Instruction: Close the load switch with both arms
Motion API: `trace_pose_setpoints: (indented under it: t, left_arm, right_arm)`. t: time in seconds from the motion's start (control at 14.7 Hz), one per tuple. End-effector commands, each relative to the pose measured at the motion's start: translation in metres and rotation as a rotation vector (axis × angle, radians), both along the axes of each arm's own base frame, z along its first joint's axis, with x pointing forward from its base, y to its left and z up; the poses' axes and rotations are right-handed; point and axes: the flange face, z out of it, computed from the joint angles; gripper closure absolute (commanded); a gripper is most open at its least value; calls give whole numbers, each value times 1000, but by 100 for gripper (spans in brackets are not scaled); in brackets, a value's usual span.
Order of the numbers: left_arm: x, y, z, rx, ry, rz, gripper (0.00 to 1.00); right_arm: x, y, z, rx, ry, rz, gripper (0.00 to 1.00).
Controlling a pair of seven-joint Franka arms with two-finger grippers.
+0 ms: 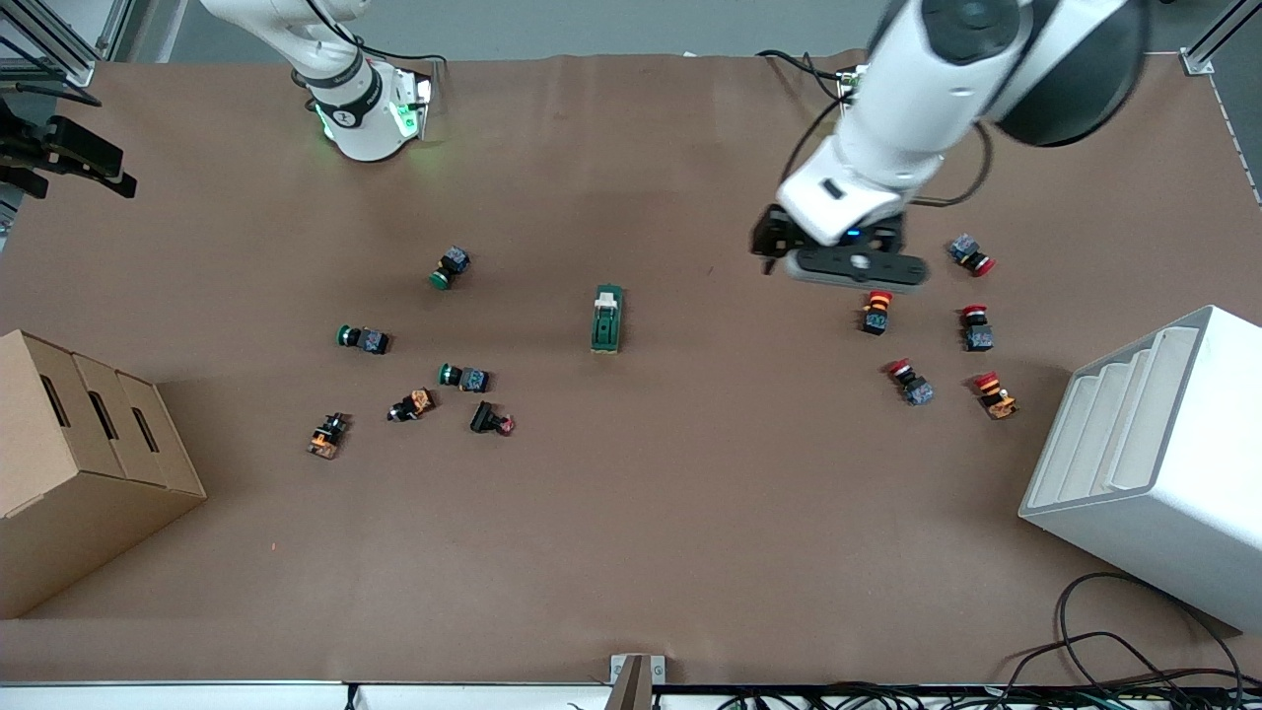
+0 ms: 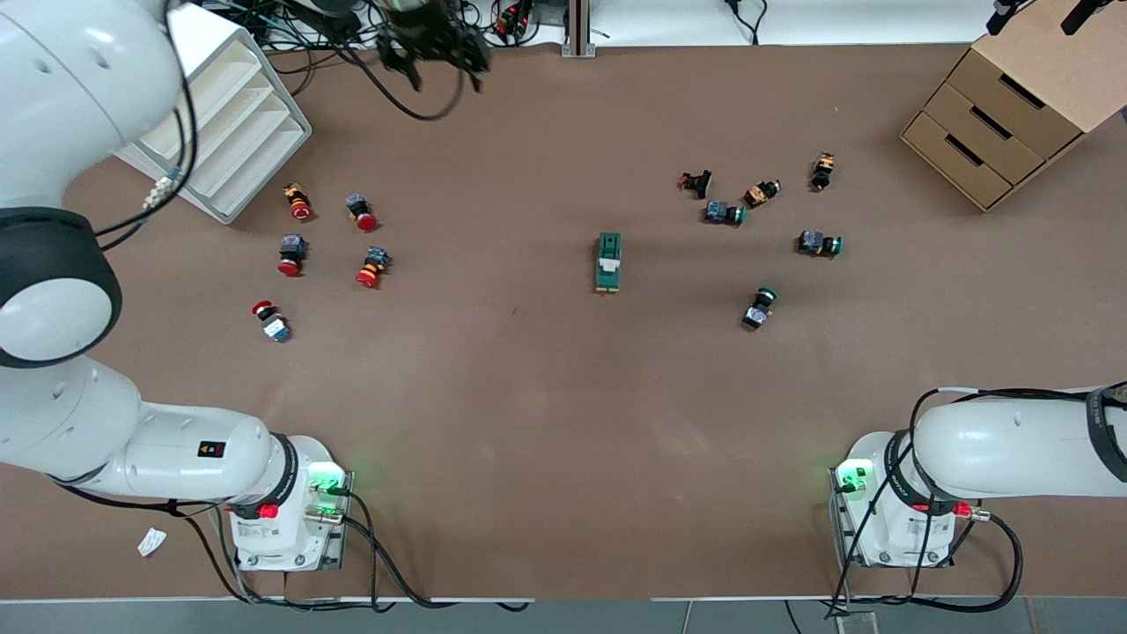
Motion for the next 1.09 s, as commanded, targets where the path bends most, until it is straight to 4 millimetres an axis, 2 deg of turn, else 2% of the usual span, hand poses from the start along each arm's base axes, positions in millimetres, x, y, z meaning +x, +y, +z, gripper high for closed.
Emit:
trace_pose_setpoints:
  t: [0.0,0.27,0.48,0.54,0.61,0.81,0.95,1.02]
  left_arm:
    - [-33,-41,-31,-11,-35,52,0]
    - [-81,-116,-97,23,-53,156,0]
    - [-120,-171,-155,58,-127,232,0]
    - [-130,-184,-174,62,-168,245,0]
    - [-132,-190,-190,59,-196,270,0]
    - [-179,-225,-225,60,-304,229,1]
    - [-202,-236,-255,67,-389,197,1]
    - [-215,-240,-272,71,-437,180,1]
  right_arm:
    - [-2,-6,5,-2,-13,-1,0]
    - [16,-7,-20,0,35,-10,0]
    - [52,-10,-70,11,88,-9,0]
    - [63,-10,-82,10,91,-8,0]
    - [77,-12,-103,-5,103,-4,0]
    - [84,-2,-113,14,84,-21,0]
    - [90,14,-123,82,79,-125,0]
    - [92,29,-129,88,77,-178,0]
